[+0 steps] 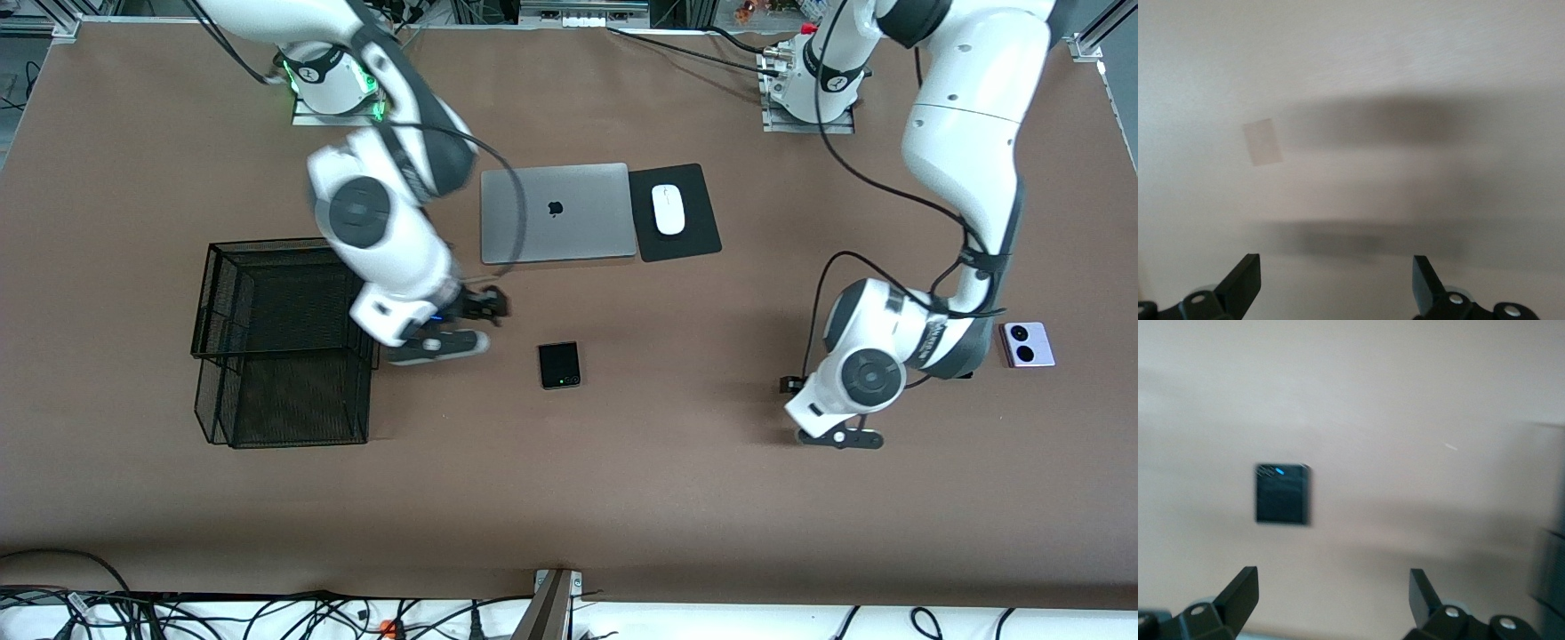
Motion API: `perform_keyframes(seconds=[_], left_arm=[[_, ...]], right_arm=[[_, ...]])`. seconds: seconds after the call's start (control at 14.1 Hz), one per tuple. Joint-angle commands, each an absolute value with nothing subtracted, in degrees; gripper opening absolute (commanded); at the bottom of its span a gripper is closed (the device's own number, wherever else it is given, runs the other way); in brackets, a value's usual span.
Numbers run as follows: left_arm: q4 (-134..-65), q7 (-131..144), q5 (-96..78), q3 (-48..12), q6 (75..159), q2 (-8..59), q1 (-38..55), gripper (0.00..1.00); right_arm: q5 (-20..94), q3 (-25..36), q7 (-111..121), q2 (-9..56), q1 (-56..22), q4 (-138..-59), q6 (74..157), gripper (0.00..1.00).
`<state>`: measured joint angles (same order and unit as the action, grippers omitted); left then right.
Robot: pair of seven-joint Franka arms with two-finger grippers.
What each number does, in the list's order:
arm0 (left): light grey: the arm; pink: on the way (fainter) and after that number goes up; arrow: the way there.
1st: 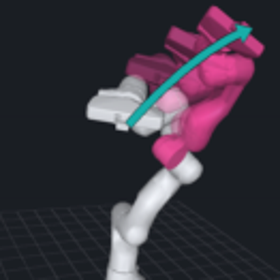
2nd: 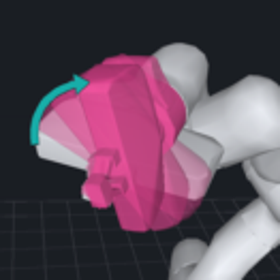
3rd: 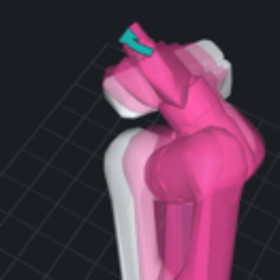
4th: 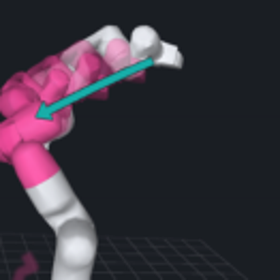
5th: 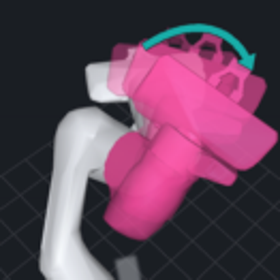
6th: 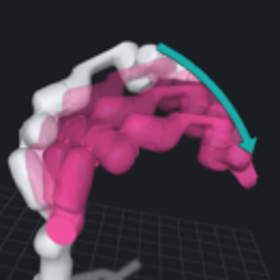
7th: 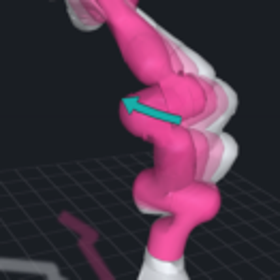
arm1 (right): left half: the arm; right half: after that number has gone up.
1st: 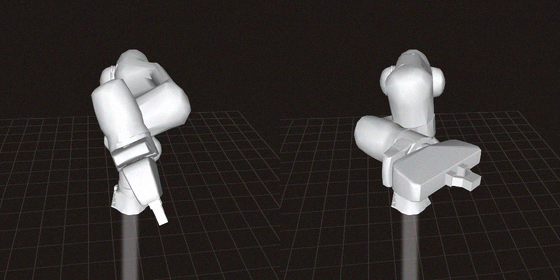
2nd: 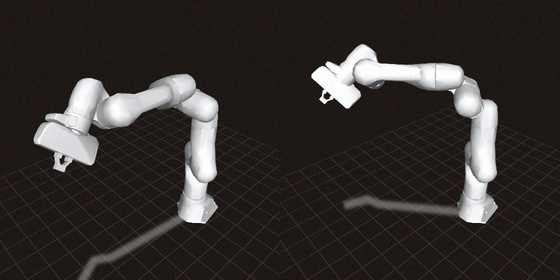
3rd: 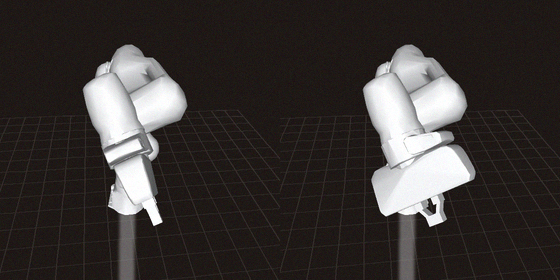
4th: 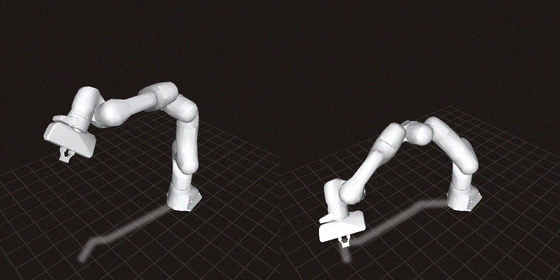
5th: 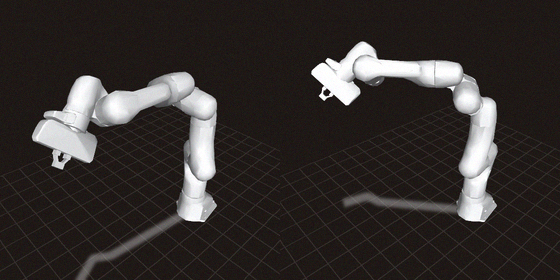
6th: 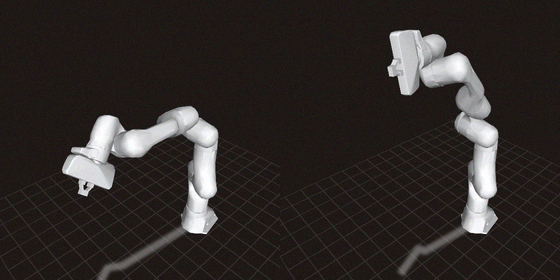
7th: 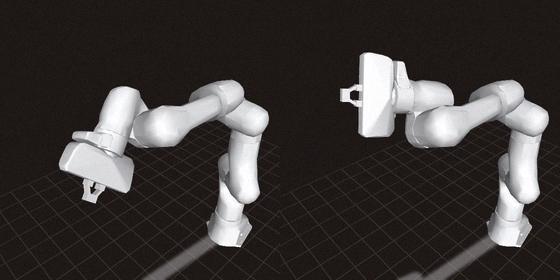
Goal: Place phones with both arms
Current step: 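Open the left gripper and withdraw while the right gripper reaches the phone, then grasp the flip phone with the right gripper while the left grasps the tall phone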
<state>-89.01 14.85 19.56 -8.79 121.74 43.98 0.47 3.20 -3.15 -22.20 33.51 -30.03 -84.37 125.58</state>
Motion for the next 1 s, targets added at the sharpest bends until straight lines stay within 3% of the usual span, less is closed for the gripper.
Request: perform_keyframes(seconds=[0.0, 0.36, 0.93], left_arm=[[-99.56, 8.64, 21.70, -9.58, 126.03, 36.05, -4.81, 1.00], [-108.62, -1.30, 21.71, -10.46, 126.21, 27.43, -12.81, 1.00], [-115.22, -15.20, 21.01, -19.77, 136.22, 26.36, -34.70, 1.00]], right_arm=[[1.59, -2.20, -23.12, 40.58, -34.00, -81.48, 134.88, 1.00], [-0.51, -1.93, -23.20, 47.10, -36.82, -80.24, 141.40, 1.00], [-1.32, -1.85, -23.20, 51.68, -37.35, -80.16, 150.38, 1.00]])
